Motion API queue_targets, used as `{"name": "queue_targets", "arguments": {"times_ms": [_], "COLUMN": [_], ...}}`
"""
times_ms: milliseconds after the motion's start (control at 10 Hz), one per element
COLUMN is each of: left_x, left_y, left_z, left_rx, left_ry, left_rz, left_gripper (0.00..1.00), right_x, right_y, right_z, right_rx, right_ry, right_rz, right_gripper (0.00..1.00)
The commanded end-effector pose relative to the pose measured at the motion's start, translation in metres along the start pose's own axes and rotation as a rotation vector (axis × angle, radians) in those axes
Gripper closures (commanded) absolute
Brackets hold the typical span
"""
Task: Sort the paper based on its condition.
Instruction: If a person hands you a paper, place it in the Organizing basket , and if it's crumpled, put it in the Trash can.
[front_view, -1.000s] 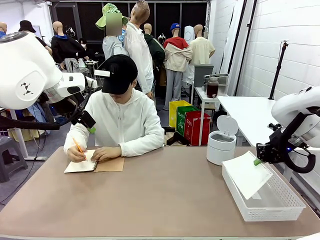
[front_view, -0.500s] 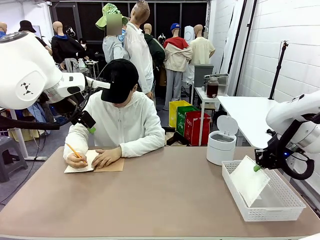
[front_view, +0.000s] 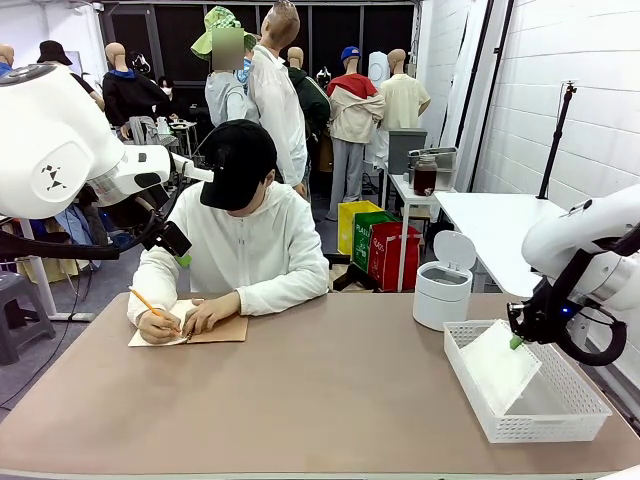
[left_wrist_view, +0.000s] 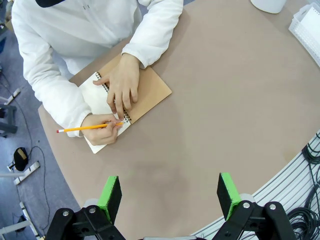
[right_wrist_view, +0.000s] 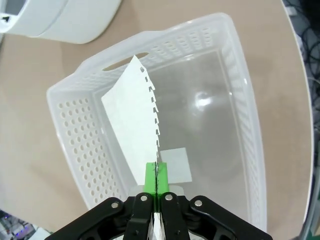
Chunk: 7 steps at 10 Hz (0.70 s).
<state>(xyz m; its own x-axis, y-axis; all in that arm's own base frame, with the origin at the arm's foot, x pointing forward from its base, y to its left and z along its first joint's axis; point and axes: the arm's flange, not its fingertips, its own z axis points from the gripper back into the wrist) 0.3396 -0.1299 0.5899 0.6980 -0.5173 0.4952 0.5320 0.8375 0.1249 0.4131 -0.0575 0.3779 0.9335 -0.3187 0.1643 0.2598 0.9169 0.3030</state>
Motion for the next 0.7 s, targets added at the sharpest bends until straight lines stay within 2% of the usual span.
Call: {"name": "queue_targets", "arguments": {"times_ms": [0,400,600], "left_x": [0.0,0.0,0.0], "left_y": [0.001,0.001,0.001], "left_z": [0.001,0.001,0.001], "left_rx": [-0.001,-0.001,-0.001], "left_ry": [-0.002,-0.002,-0.002], "left_rz": [-0.003,-0.003,-0.003], "left_gripper": [0.0,0.0,0.0], "right_x": [-0.004,0.004,0.008], "right_y": [0.006,0.015,0.02], "right_z": [-0.002,0.003,0.009], "right_rx": [-0.114,-0.263,-0.298], "right_ry": [0.027,0.068,0.079], "right_rz": [-0.043,-0.09,-0.095], "right_gripper": [0.81,0.02,0.0]}}
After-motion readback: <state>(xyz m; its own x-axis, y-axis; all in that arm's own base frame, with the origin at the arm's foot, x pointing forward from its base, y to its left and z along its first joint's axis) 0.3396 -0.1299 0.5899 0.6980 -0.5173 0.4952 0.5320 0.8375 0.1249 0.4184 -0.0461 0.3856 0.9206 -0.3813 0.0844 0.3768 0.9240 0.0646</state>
